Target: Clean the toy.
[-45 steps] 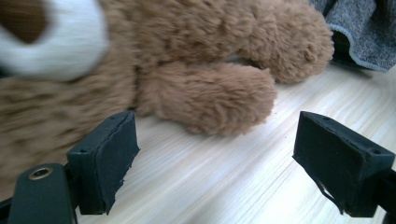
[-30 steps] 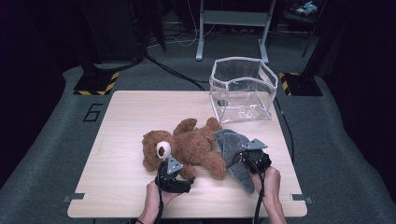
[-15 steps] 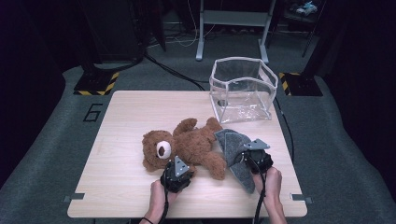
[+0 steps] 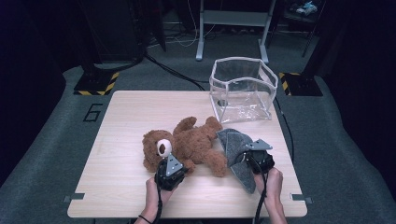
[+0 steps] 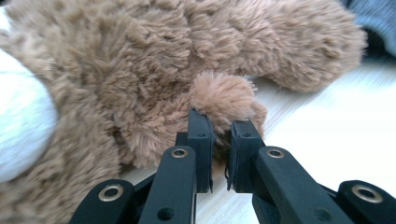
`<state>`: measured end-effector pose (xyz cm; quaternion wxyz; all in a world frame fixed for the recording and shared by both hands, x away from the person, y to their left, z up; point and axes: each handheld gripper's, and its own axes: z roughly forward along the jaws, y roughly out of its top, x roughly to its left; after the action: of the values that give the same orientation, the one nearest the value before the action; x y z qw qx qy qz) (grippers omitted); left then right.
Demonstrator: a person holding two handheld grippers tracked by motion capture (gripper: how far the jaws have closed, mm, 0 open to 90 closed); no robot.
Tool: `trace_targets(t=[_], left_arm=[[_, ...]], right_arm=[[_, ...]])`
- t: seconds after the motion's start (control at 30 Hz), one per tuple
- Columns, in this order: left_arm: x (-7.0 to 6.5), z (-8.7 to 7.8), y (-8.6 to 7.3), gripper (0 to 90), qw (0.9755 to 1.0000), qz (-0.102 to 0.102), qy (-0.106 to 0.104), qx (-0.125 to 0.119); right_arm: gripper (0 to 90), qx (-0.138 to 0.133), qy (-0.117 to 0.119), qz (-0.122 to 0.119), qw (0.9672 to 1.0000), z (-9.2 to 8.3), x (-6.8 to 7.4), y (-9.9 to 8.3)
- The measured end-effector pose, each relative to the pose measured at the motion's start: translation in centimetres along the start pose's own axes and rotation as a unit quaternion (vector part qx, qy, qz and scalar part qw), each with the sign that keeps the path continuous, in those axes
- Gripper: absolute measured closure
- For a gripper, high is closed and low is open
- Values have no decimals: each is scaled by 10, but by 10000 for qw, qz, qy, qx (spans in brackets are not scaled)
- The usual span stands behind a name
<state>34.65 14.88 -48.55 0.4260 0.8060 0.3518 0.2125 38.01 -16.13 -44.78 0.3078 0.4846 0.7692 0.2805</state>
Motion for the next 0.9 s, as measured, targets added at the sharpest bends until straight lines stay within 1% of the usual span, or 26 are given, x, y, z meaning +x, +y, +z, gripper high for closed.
trace_targets(t=[0.03,0.1,0.13,0.17,0.2,0.23,0.3,0.37,0.4,0.47,0.57,0.63,0.7,0.73,0.8,0.83,0.87,0.9], left_arm=[[0,-3,2,823,10000,17,11,-46],[2,-8,7,825,9999,13,-40,-123],[2,-10,10,826,9998,45,-3,-192],[4,-13,13,827,9997,54,-19,-248],[5,-15,16,827,9996,44,-26,-293],[6,-18,19,828,9994,76,4,-336],[10,-22,26,829,9990,96,-13,-431],[16,-27,37,830,9986,128,-31,-519],[20,-30,41,830,9984,125,-66,-541],[26,-33,50,830,9981,138,-43,-596],[36,-35,59,831,9983,129,-115,-556],[41,-36,62,831,9984,114,-174,-520],[45,-36,64,831,9984,83,-234,-498],[46,-36,65,831,9984,52,-237,-509],[50,-37,67,831,9984,14,-314,-474],[51,-37,67,831,9983,12,-312,-485],[52,-37,68,830,9983,-32,-326,-490],[54,-37,69,830,9984,-11,-342,-457]], right_arm=[[824,-12,8,-43,10000,0,-1,1],[824,-80,-12,-83,9999,-1,-1,3],[824,-54,23,-99,9999,-3,-1,4],[824,-105,26,-64,9999,-4,-1,6],[825,-154,32,-111,9998,-6,-2,7],[825,-189,21,-99,9998,-7,-1,8],[825,-239,39,-102,9997,-11,-1,11],[825,-292,30,-151,9995,-13,-1,13],[825,-321,40,-142,9994,-15,0,15],[824,-369,75,-125,9992,-17,0,17],[825,-481,154,-144,9986,-21,1,20],[824,-559,264,-89,9981,-23,2,22],[825,-659,344,-119,9972,-25,2,26],[825,-687,408,-67,9968,-27,3,28],[825,-801,494,-77,9955,-31,6,33],[825,-879,542,-78,9946,-33,7,37],[825,-969,565,-141,9936,-36,9,41],[825,-1055,591,-145,9925,-40,12,45]])
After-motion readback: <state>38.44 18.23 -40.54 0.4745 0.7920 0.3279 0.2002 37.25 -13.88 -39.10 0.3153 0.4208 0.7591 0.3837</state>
